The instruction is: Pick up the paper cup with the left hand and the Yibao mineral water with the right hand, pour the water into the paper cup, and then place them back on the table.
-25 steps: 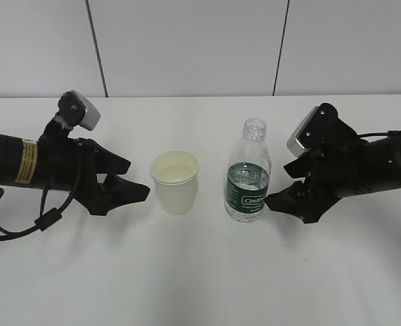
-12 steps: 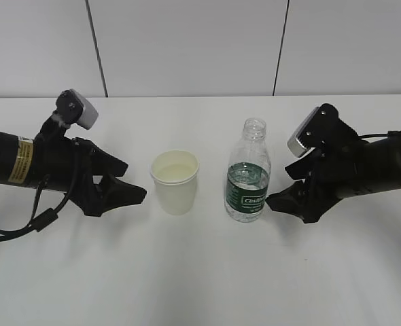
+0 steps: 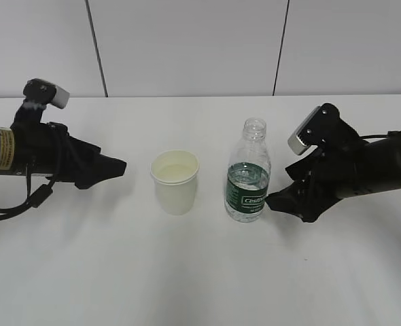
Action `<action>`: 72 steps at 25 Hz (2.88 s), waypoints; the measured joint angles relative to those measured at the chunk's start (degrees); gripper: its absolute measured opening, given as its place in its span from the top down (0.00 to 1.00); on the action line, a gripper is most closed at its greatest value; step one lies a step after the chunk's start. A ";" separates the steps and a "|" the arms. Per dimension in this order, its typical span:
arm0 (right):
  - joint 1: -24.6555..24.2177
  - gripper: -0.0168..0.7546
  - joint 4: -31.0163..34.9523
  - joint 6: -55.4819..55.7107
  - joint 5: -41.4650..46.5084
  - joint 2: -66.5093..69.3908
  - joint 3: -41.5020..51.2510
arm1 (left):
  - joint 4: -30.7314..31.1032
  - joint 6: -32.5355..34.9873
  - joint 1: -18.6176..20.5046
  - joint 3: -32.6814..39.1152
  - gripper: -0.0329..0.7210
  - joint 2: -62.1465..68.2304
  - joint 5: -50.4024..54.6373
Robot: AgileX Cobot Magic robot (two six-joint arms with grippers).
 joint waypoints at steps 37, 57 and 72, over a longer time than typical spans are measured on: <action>0.00 0.21 0.00 2.85 -0.34 0.00 0.00 | -15.66 -2.77 12.23 0.33 0.27 -6.67 35.86; 0.00 0.21 -0.14 5.08 -1.86 0.00 0.00 | -71.31 58.56 10.46 0.33 0.28 -10.67 68.98; 0.00 0.21 -1.07 7.17 -5.53 0.00 0.00 | -86.08 71.76 10.35 9.40 0.28 -40.80 74.49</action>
